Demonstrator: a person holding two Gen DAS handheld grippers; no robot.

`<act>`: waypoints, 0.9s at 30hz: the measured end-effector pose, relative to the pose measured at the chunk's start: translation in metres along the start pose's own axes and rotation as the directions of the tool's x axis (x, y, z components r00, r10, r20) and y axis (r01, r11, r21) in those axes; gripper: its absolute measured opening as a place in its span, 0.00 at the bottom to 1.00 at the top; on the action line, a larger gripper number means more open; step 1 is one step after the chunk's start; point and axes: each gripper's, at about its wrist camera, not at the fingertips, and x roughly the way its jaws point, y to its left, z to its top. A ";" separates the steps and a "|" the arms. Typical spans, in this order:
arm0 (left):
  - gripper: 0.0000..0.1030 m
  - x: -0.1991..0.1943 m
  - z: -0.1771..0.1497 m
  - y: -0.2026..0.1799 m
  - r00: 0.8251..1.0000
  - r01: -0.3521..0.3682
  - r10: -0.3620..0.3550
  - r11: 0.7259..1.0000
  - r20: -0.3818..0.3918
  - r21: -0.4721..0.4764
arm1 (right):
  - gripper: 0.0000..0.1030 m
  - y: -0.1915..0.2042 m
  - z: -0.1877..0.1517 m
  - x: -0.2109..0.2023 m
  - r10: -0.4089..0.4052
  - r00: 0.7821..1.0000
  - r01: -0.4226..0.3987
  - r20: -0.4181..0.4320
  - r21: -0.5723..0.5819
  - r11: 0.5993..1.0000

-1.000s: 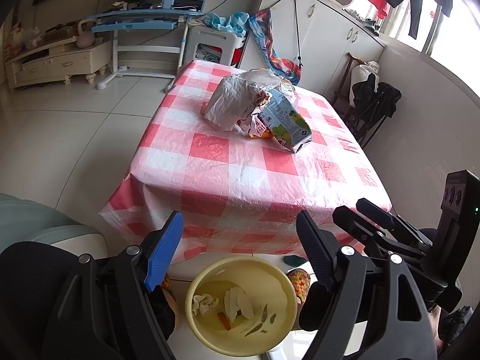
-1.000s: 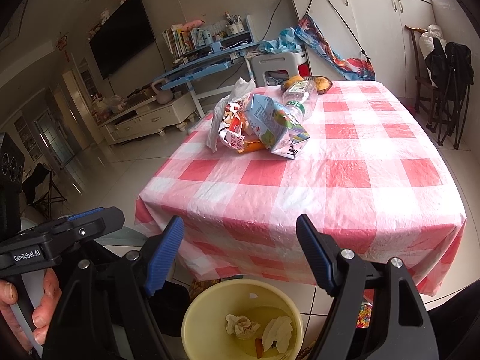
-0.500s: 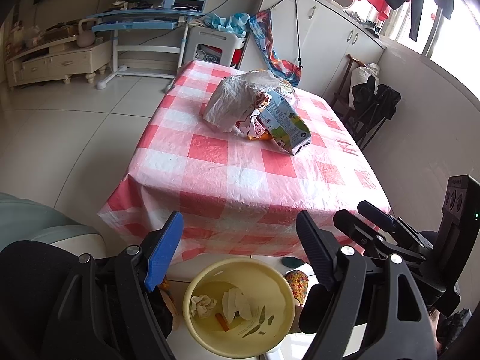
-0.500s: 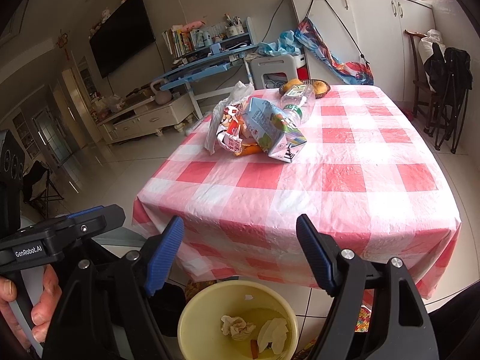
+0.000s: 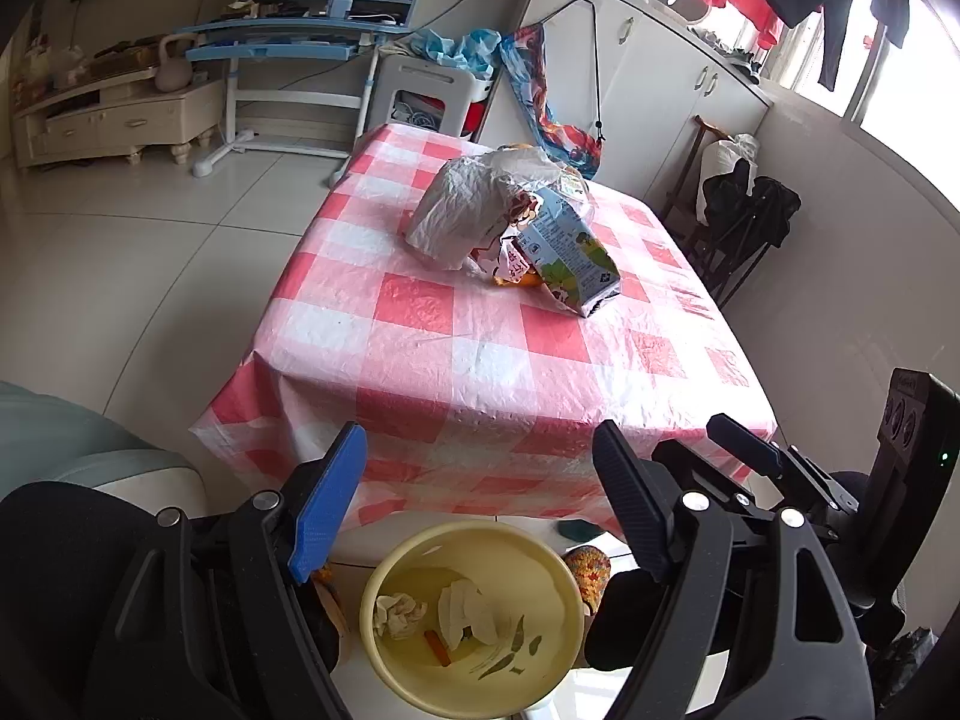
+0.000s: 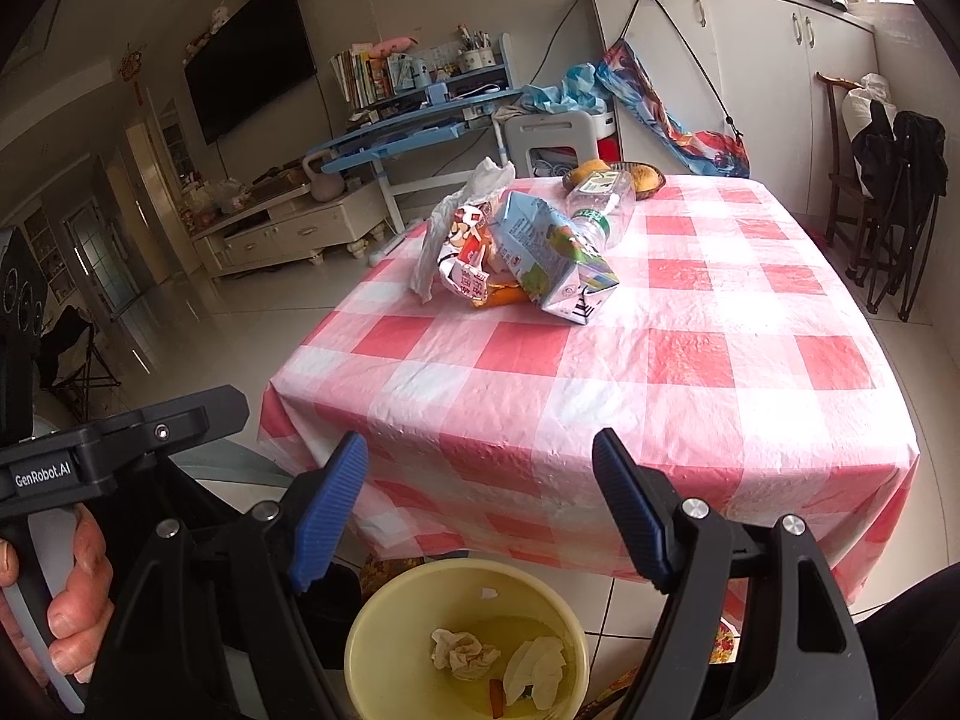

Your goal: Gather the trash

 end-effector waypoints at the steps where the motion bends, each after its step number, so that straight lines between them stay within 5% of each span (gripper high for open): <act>1: 0.72 0.000 0.000 0.000 1.000 0.001 -0.001 1.000 0.001 -0.001 | 0.72 0.000 0.000 0.000 -0.002 1.000 0.002 0.000 -0.003 1.000; 27: 0.72 -0.004 0.012 0.013 0.999 0.025 -0.023 0.998 0.032 -0.066 | 0.72 0.002 -0.003 0.003 -0.018 1.000 0.018 -0.012 -0.010 1.000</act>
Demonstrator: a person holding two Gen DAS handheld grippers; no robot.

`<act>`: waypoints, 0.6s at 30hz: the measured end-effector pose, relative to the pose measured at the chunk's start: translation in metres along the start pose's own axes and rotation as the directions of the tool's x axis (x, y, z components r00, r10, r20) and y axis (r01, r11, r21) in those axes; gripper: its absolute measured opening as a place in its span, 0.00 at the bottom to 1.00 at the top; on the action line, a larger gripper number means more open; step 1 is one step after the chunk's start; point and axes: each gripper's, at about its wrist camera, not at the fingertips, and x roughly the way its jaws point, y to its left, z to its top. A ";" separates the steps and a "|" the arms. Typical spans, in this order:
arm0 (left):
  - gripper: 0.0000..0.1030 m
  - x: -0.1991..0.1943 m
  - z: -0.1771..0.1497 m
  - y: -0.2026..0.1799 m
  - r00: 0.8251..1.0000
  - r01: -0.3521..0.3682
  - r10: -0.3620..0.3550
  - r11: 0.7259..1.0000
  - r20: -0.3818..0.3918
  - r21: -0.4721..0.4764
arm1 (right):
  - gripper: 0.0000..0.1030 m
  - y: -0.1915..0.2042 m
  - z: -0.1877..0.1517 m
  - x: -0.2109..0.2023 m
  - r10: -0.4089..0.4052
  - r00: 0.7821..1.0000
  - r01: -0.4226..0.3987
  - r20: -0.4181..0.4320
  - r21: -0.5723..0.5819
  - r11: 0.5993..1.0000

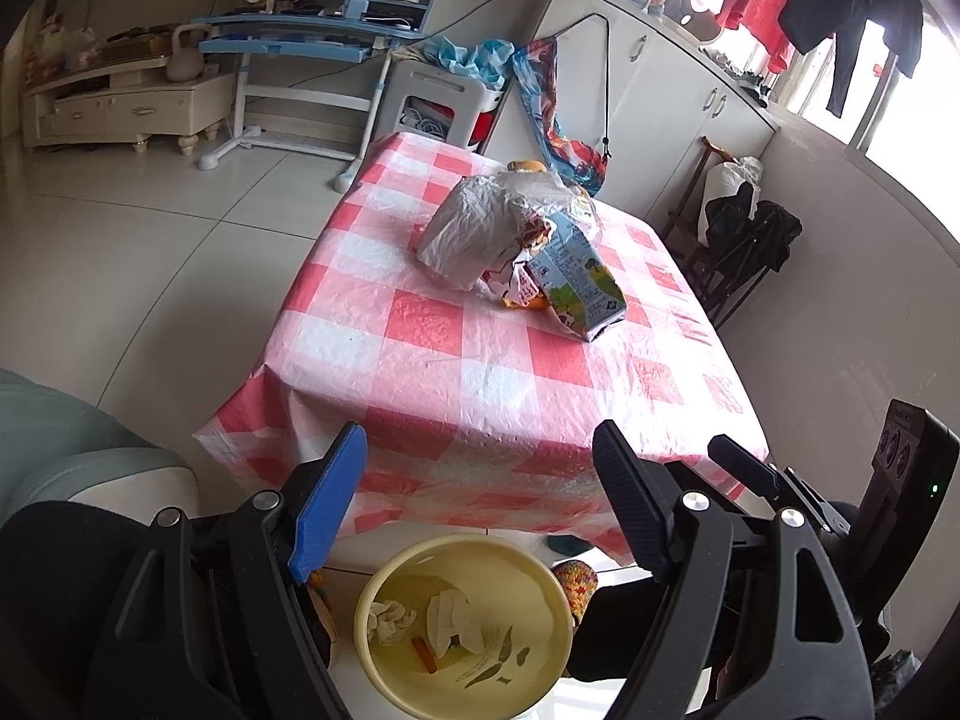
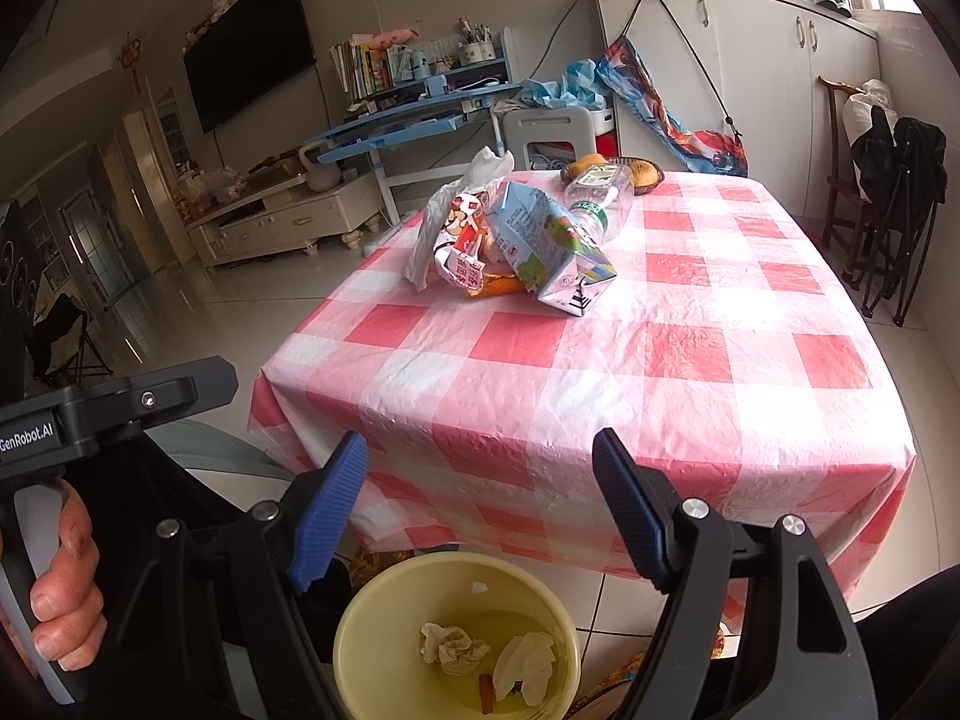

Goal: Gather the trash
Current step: 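Reach the left tool to the white plastic bag and grasp it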

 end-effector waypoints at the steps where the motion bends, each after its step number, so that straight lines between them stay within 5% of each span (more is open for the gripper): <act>1: 0.73 0.000 0.004 0.002 1.000 0.007 -0.007 1.000 0.003 -0.011 | 0.72 0.000 0.001 -0.001 0.004 1.000 -0.004 0.003 0.004 1.000; 12: 0.75 0.049 0.072 -0.005 1.000 0.015 -0.014 0.999 -0.024 0.042 | 0.76 0.000 0.045 -0.009 0.027 0.997 -0.021 0.079 -0.084 0.996; 18: 0.75 0.106 0.125 0.017 0.997 -0.038 0.035 0.999 -0.062 -0.034 | 0.77 -0.025 0.067 -0.006 0.042 0.994 -0.039 0.099 -0.028 0.999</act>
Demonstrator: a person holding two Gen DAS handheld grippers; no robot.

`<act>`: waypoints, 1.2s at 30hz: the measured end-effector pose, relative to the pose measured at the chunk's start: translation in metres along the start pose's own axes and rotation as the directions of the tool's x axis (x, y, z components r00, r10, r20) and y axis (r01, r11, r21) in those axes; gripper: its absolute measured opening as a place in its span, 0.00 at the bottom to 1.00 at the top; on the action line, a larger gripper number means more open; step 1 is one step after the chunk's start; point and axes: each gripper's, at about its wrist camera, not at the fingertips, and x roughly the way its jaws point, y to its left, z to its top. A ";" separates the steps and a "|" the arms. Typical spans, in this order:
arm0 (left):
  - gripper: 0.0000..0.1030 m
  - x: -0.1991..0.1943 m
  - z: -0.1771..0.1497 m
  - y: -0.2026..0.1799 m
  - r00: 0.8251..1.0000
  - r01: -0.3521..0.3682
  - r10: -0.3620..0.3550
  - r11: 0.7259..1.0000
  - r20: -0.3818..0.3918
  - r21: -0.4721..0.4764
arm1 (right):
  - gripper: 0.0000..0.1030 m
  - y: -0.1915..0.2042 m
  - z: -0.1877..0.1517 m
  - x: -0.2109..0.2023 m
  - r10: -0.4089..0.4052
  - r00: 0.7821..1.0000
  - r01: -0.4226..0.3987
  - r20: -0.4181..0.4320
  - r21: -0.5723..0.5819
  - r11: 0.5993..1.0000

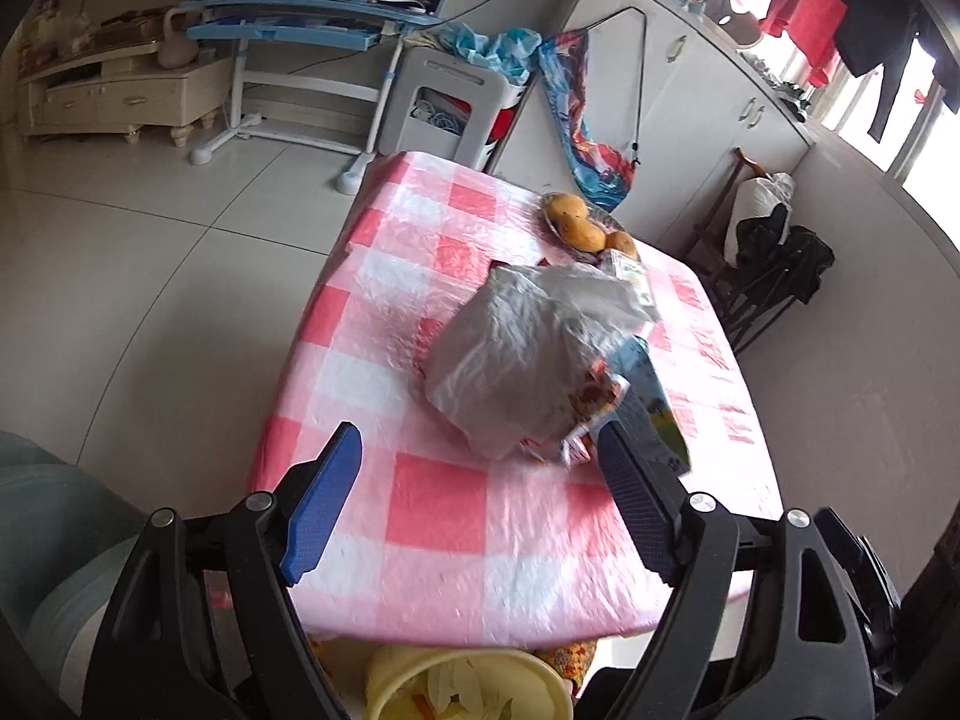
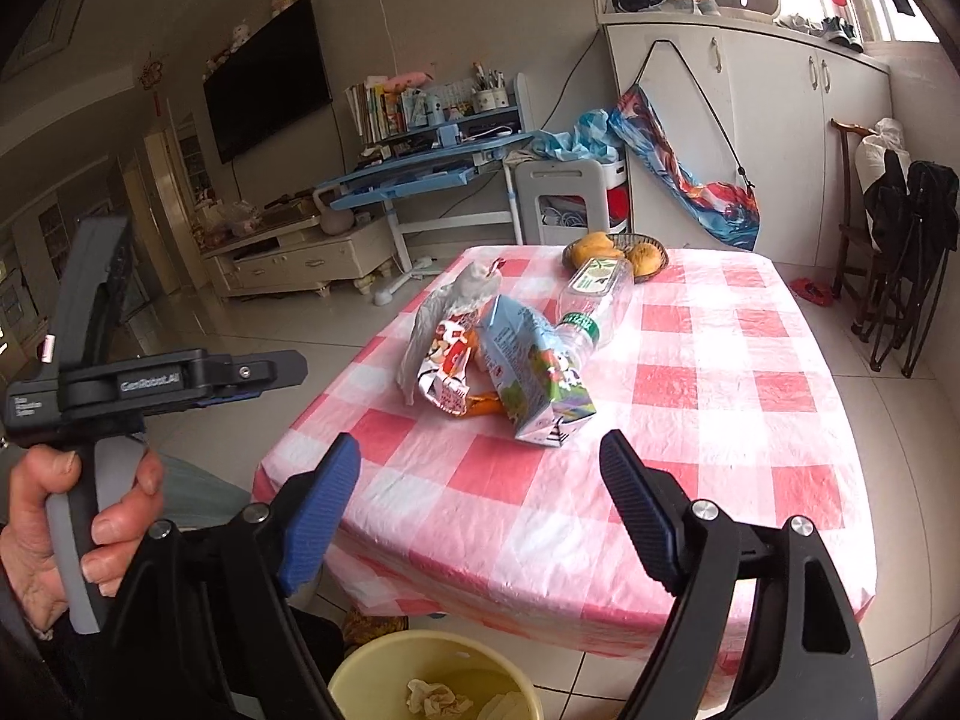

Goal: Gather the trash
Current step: 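Reach the left tool to the white plastic bag and grasp it, then lift the white bag with the left tool while the right tool reaches toward the orange snack piece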

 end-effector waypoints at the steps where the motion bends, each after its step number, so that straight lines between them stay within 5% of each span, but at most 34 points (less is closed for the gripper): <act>1: 0.75 0.010 0.009 0.000 1.000 -0.009 0.009 1.000 -0.007 0.005 | 0.78 -0.004 0.003 0.001 0.002 1.000 -0.002 0.003 0.008 1.000; 5: 0.76 0.051 0.036 -0.005 0.999 -0.007 0.011 0.997 -0.050 0.079 | 0.78 -0.018 0.007 0.010 0.013 1.000 -0.013 -0.001 0.048 0.999; 10: 0.76 0.100 0.051 -0.003 0.991 0.027 -0.019 0.998 -0.131 0.058 | 0.78 -0.027 0.002 0.021 0.042 0.999 -0.039 -0.022 0.115 0.993; 14: 0.21 0.116 0.051 -0.010 0.980 0.074 -0.059 0.995 -0.191 0.072 | 0.78 -0.030 0.002 0.027 0.055 0.998 -0.051 -0.027 0.141 0.989; 18: 0.04 0.100 0.054 -0.017 0.987 0.057 -0.036 0.990 -0.159 0.131 | 0.78 -0.033 0.003 0.033 0.058 0.998 -0.051 -0.038 0.156 0.986; 29: 0.02 0.010 0.055 0.013 0.988 0.152 -0.152 0.988 0.018 0.001 | 0.78 -0.028 0.004 0.040 0.049 0.998 -0.042 -0.042 0.148 0.988; 36: 0.02 -0.031 0.028 0.033 0.991 0.100 -0.092 0.992 0.101 -0.082 | 0.78 -0.020 0.005 0.042 0.020 0.999 -0.016 -0.043 0.105 0.994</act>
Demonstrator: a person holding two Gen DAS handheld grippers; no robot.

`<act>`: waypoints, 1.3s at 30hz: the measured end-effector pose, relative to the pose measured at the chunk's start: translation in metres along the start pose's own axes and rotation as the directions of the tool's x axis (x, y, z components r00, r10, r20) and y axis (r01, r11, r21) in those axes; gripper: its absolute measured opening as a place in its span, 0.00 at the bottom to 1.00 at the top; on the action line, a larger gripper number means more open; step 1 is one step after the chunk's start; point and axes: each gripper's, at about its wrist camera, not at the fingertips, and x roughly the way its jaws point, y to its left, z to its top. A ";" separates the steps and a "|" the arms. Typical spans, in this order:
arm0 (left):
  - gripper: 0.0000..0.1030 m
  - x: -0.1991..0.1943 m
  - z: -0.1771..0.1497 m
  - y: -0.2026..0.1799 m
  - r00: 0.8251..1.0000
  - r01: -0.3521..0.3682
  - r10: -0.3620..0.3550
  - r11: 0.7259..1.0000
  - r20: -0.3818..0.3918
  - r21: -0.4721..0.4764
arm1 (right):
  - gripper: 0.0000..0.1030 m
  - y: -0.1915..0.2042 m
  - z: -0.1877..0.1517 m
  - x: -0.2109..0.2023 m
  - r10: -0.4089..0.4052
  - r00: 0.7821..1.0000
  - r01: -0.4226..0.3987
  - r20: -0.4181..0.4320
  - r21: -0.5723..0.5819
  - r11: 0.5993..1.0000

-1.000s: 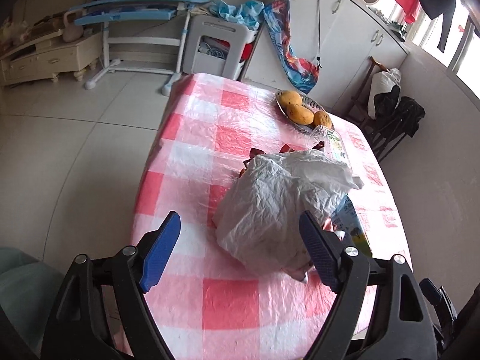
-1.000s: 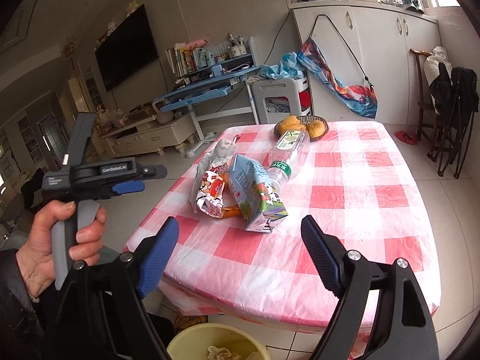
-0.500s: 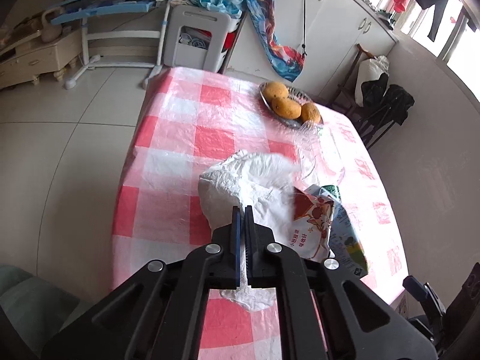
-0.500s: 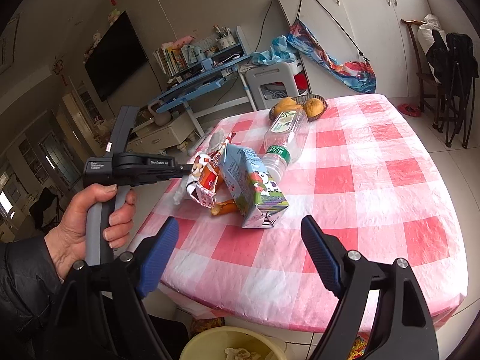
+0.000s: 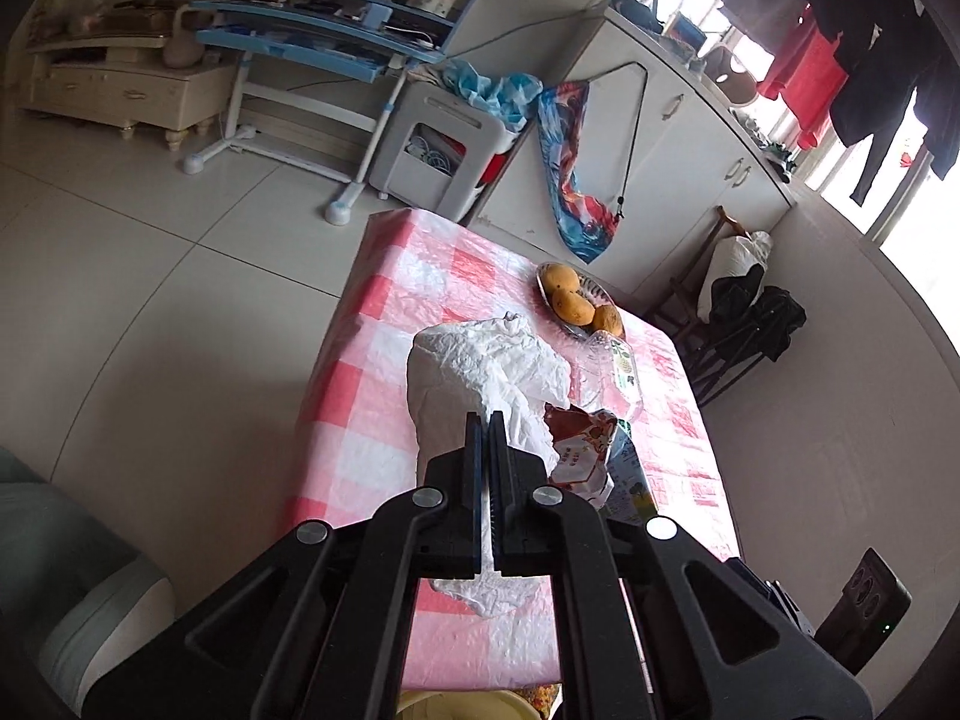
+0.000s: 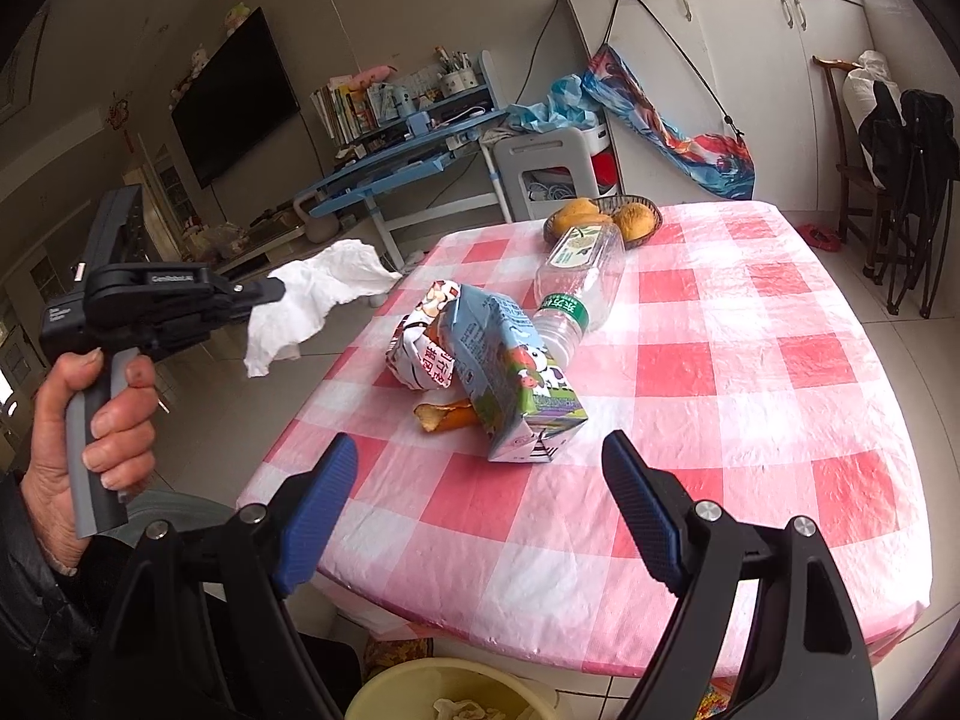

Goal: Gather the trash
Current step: 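Lift the white bag with the left tool while the right tool reaches toward the orange snack piece, then grasp the orange snack piece with the right tool while the left tool holds the bag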

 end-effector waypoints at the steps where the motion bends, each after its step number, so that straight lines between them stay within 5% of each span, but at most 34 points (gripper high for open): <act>1: 0.02 -0.005 -0.004 0.003 1.000 -0.004 0.004 1.000 0.006 -0.013 | 0.78 0.002 0.001 0.000 -0.007 1.000 0.007 0.001 -0.012 1.000; 8: 0.02 -0.025 -0.017 0.011 1.000 -0.001 0.002 0.999 0.027 -0.040 | 0.78 0.035 -0.003 0.011 0.071 0.996 -0.078 -0.052 -0.138 0.987; 19: 0.02 -0.029 -0.017 0.010 0.999 0.003 -0.001 0.999 0.048 -0.041 | 0.78 0.058 0.011 0.032 0.027 0.999 -0.037 -0.046 -0.223 0.974; 25: 0.02 -0.028 -0.016 0.006 0.999 0.013 -0.011 0.999 0.043 -0.038 | 0.78 0.075 0.003 0.065 0.073 0.981 -0.129 -0.179 -0.323 0.938; 28: 0.03 -0.027 -0.016 0.004 0.999 0.016 -0.014 0.999 0.041 -0.037 | 0.74 0.084 0.002 0.087 0.022 0.973 -0.128 -0.229 -0.463 0.877; 31: 0.02 -0.027 -0.016 0.004 0.999 0.023 -0.022 0.999 0.042 -0.034 | 0.65 0.092 0.003 0.109 -0.049 0.956 -0.158 -0.290 -0.647 0.746; 35: 0.03 -0.028 -0.015 0.002 0.999 0.030 -0.028 0.999 0.041 -0.033 | 0.59 0.089 0.010 0.132 -0.092 0.905 -0.273 -0.416 -0.732 0.625; 39: 0.03 -0.028 -0.014 0.002 0.999 0.035 -0.034 0.999 0.042 -0.034 | 0.54 0.079 0.014 0.160 -0.170 0.843 -0.348 -0.511 -0.758 0.553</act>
